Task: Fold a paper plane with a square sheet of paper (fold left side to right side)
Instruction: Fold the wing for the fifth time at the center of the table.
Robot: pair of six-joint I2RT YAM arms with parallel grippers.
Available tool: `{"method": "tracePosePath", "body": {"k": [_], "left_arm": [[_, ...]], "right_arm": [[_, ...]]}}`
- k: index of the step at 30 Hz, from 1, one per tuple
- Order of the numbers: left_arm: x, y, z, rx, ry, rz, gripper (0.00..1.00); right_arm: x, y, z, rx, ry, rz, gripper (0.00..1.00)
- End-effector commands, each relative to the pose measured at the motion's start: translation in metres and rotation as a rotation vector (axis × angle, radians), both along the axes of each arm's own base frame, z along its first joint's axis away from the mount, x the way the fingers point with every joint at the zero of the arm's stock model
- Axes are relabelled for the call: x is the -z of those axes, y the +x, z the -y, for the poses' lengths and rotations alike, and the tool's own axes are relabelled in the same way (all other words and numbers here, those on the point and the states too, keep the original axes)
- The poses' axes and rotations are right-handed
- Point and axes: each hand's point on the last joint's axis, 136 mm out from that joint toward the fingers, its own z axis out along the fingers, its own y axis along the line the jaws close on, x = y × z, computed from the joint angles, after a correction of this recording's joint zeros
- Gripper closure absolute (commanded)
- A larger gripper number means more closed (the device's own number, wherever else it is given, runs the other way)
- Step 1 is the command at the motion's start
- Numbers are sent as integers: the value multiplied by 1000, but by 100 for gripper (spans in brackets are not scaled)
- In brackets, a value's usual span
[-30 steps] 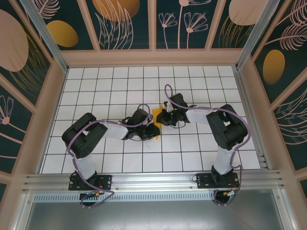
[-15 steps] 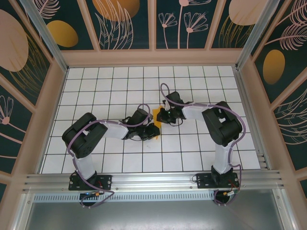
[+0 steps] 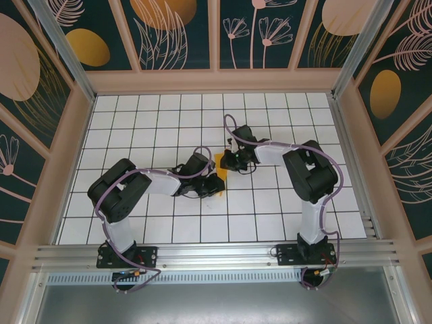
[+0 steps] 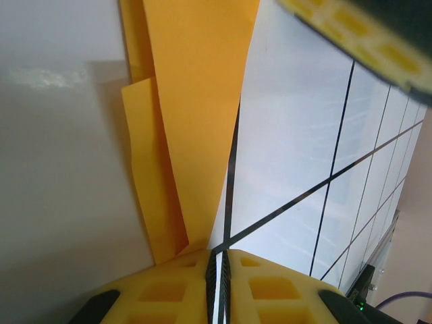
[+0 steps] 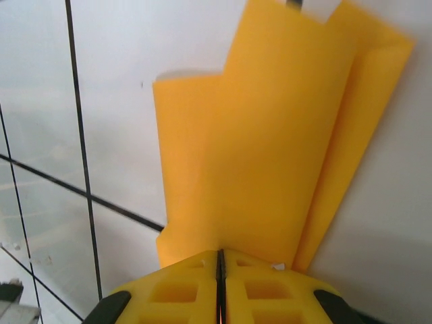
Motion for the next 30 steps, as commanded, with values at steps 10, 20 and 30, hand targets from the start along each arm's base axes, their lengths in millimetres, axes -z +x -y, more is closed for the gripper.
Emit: {"method": "tracePosePath", "body": {"k": [10,20,30], "left_arm": [[54,-30,-24,15,171,-109,84],[53,-30,-25,13,168,-107,85],[50,-28,-24,11,165,-96,85]], "right_arm": [[5,70,41,104,-77,120,88],[0,107,51,130,-78,152,88],[-74,92,55,127,0,266,87]]}}
